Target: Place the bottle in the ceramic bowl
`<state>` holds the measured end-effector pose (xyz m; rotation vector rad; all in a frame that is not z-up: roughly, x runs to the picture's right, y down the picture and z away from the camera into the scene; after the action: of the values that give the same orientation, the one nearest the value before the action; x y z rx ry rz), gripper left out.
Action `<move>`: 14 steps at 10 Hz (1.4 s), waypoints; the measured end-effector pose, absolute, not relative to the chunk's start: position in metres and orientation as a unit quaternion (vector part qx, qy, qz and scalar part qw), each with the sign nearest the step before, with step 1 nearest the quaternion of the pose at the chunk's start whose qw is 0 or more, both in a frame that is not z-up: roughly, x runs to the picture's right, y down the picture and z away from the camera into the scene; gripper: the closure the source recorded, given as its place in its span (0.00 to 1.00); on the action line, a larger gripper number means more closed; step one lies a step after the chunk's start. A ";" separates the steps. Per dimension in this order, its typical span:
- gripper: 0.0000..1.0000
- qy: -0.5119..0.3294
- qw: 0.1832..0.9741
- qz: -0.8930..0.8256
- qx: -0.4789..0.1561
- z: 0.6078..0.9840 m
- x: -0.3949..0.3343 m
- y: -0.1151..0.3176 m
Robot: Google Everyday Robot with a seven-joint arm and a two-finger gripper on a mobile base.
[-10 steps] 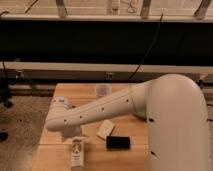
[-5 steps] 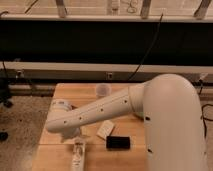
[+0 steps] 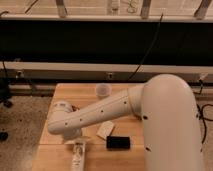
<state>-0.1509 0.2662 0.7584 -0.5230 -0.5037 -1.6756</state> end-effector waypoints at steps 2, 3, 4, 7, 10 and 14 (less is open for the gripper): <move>0.20 -0.219 0.611 -0.726 -0.227 0.759 -0.150 0.266; 0.20 -0.222 0.611 -0.724 -0.230 0.755 -0.146 0.271; 0.20 -0.225 0.612 -0.722 -0.231 0.752 -0.143 0.274; 0.20 -0.245 0.625 -0.704 -0.233 0.741 -0.135 0.291; 0.20 -0.256 0.632 -0.692 -0.238 0.736 -0.129 0.303; 0.29 -0.270 0.636 -0.680 -0.245 0.735 -0.127 0.323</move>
<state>-0.1266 0.3233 0.7351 -0.5593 -0.6159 -1.5530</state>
